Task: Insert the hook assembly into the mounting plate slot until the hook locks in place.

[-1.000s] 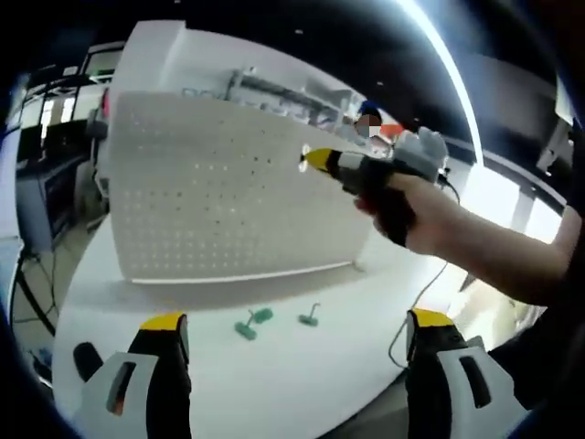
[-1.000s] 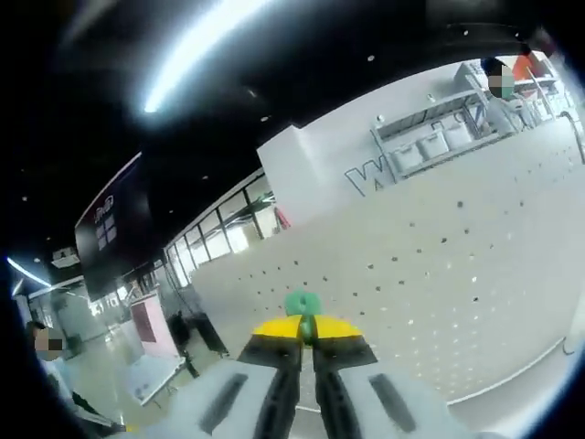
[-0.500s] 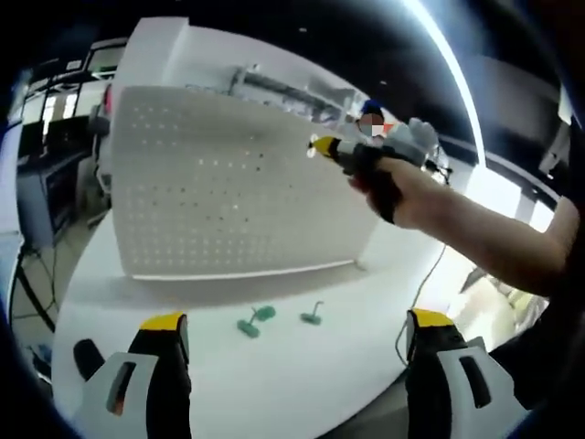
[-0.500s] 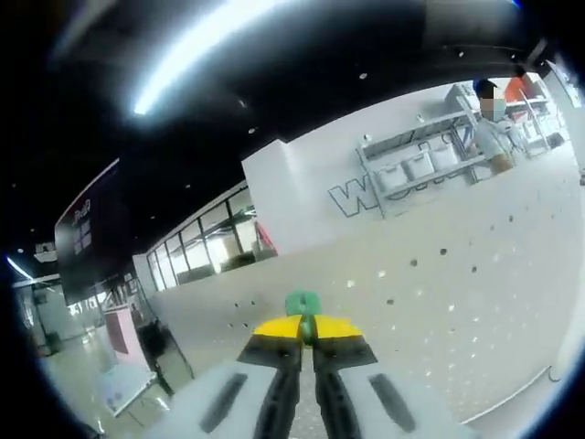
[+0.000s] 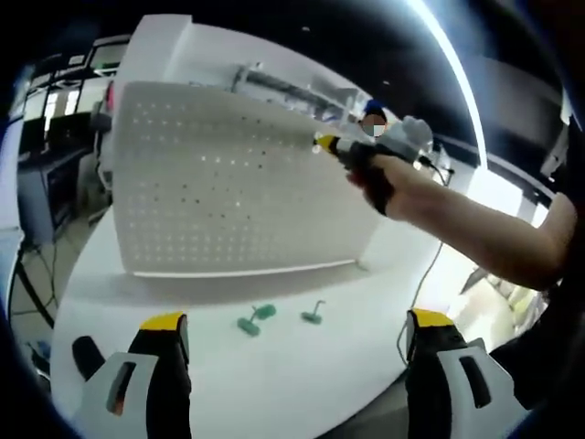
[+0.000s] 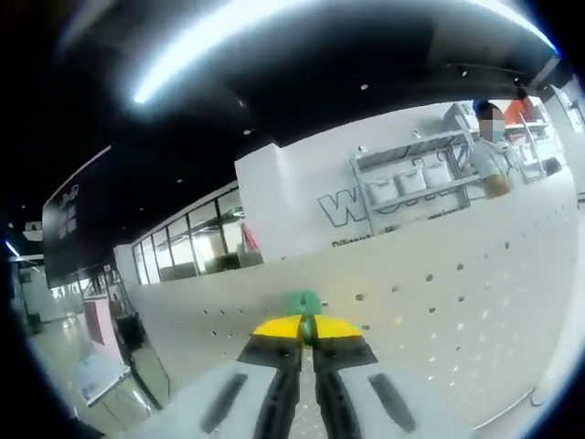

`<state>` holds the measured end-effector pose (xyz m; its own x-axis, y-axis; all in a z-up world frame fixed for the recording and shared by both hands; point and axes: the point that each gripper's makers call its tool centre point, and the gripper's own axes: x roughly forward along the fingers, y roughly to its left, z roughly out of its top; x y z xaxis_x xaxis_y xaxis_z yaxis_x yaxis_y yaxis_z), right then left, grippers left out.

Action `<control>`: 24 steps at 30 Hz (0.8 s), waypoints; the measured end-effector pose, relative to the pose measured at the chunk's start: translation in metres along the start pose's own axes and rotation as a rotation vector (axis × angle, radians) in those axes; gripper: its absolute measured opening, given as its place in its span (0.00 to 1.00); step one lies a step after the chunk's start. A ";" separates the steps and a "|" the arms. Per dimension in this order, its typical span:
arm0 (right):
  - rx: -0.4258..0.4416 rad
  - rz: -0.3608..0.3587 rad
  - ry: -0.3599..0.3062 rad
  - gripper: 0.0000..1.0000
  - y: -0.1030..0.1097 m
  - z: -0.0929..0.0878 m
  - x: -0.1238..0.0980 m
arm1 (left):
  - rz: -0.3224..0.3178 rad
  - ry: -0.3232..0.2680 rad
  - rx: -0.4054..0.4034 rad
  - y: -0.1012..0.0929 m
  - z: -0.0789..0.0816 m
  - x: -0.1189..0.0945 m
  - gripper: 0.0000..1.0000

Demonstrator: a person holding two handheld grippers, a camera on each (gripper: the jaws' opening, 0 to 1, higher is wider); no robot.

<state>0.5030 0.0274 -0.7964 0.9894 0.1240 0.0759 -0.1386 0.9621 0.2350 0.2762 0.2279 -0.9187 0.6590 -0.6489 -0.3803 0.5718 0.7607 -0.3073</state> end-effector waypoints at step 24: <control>-0.112 -0.053 -0.096 0.00 -0.004 0.003 0.002 | 0.005 0.000 -0.010 0.000 0.001 0.000 1.00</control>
<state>0.5057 0.0227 -0.7939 0.9857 0.0540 0.1599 -0.0755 0.9884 0.1319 0.2771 0.2277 -0.9177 0.6620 -0.6450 -0.3818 0.5636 0.7641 -0.3139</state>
